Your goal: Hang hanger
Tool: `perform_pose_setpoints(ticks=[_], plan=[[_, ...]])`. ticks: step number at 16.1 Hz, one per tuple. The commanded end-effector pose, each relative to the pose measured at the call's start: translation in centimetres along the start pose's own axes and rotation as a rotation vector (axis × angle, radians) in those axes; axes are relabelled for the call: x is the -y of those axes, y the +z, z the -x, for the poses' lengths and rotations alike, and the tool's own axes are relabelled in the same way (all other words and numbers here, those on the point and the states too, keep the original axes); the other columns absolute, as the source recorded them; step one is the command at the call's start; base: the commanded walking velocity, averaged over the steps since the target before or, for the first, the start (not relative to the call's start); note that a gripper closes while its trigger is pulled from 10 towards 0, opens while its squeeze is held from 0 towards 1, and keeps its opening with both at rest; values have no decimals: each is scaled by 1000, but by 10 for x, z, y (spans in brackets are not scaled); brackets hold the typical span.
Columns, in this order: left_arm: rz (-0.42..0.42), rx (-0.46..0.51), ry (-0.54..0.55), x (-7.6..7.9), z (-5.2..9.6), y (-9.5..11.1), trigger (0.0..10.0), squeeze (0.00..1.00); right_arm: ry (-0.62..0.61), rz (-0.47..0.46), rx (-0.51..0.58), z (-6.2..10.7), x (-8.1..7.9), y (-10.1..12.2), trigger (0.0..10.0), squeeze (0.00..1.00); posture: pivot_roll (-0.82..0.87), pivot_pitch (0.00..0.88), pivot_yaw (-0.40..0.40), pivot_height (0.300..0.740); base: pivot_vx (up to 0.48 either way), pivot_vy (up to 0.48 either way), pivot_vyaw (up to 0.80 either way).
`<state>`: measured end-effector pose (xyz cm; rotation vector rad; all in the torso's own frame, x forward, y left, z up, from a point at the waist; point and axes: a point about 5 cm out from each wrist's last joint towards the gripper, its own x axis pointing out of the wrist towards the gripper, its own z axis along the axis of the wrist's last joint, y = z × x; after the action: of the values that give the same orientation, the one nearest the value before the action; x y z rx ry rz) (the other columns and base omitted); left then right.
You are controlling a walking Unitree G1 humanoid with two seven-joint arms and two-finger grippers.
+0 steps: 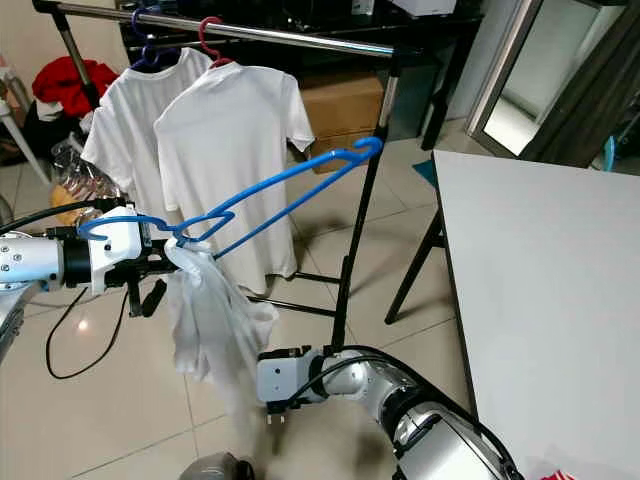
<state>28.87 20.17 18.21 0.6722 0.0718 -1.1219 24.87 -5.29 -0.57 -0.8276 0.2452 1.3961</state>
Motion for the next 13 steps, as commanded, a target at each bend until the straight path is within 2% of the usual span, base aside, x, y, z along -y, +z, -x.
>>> perform_pose_setpoints(ticks=[1, 2, 3, 6, 9, 13], plan=[[-44, 20, 8, -9, 1, 9, 10000, 0, -15, -20, -6, 0, 2, -1, 10000, 0, 127, 0, 28, 740, 0, 0, 0], [-50, 26, 9, -10, 1, 12, 10000, 0, -27, -14, -9, 0, 3, 0, 10000, 0, 127, 0, 28, 740, 0, 0, 0], [-64, 37, -1, -11, -1, 16, 10000, 0, -104, 11, -29, -2, 12, 3, 10000, 0, 127, 0, 28, 740, 0, 0, 0], [-58, 36, -26, -3, -3, 14, 10000, 0, -200, 10, -69, -1, 26, 4, 10000, 0, 132, 0, 32, 740, 0, 0, 0], [-33, 32, -45, 7, -6, 9, 10000, 0, -190, 12, -108, 2, 26, -3, 10000, 0, 131, 0, 34, 740, 0, 0, 0], [8, 49, -48, 25, -11, 4, 10000, 0, -168, -23, -193, 13, 20, -22, 10000, 0, 135, 0, 31, 740, 0, 0, 0]])
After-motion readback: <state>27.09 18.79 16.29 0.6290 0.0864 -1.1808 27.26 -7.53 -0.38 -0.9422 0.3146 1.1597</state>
